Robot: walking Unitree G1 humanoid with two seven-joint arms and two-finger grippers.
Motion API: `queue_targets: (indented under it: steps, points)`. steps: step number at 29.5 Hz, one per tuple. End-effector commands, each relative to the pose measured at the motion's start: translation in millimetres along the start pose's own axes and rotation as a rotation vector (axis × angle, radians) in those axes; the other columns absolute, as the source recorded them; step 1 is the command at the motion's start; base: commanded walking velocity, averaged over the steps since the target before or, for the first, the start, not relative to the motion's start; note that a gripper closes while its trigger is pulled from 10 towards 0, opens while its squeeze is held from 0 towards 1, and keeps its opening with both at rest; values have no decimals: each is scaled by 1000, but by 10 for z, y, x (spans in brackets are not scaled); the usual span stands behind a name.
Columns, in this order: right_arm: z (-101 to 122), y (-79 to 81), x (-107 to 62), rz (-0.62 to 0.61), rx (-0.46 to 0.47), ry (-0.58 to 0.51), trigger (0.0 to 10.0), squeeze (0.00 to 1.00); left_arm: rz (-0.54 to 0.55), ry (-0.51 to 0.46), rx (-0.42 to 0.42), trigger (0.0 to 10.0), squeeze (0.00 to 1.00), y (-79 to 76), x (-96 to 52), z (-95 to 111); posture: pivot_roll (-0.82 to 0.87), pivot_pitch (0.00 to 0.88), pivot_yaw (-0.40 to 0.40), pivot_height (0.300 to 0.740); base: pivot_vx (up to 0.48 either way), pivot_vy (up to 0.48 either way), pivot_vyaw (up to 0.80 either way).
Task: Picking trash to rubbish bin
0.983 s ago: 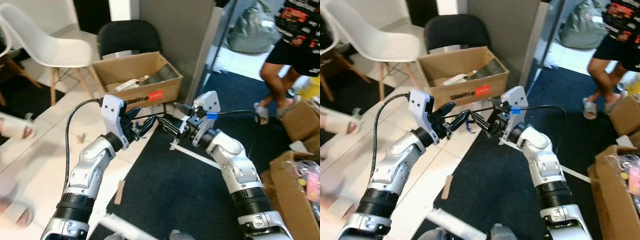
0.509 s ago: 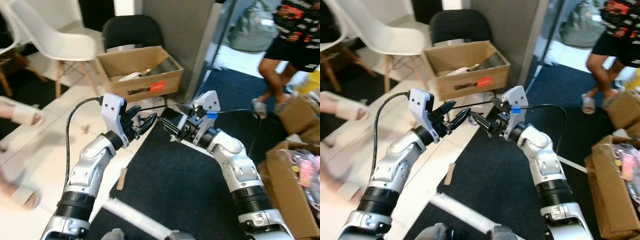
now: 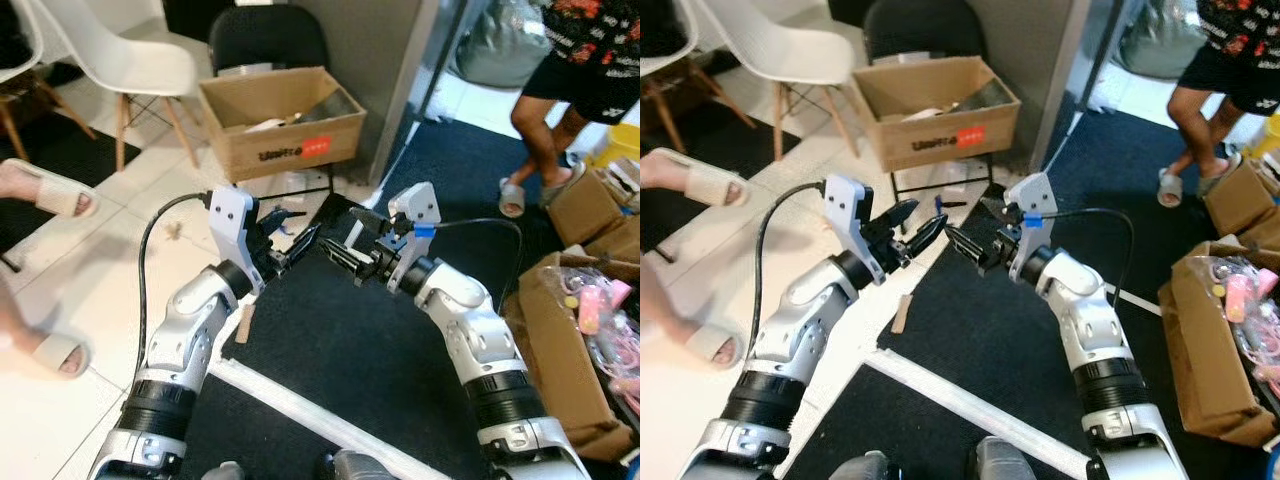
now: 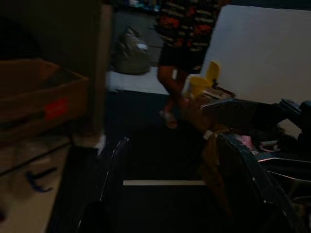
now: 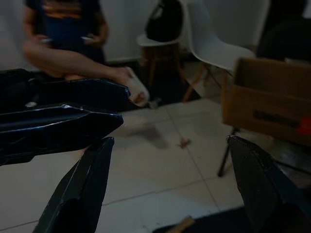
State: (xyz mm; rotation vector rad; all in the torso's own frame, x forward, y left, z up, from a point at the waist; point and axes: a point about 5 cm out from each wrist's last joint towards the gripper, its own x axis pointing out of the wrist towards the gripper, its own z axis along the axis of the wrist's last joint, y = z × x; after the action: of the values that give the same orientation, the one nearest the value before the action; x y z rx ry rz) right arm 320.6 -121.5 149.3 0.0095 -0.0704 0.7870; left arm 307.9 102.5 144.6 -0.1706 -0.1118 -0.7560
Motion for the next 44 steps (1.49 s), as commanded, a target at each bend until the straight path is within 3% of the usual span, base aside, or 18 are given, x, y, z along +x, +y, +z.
queue_targets:
  steps: [1, 32, 44]
  points:
    - [30, -11, -5, 4, -13, -7, 10000, 0, -17, 23, -1, 10000, 0, -34, 16, -47, -60, 0, -37, 740, -296, 0, 0]
    - [44, -14, 3, 9, -22, -9, 10000, 0, -17, 18, -6, 10000, 0, -29, 18, -40, -63, 0, -36, 740, -302, 0, 0]
    - [59, -3, -1, 23, -24, -26, 10000, 0, -28, 9, -18, 10000, 0, -30, 16, -35, -64, 0, -35, 740, 0, 0, 701]
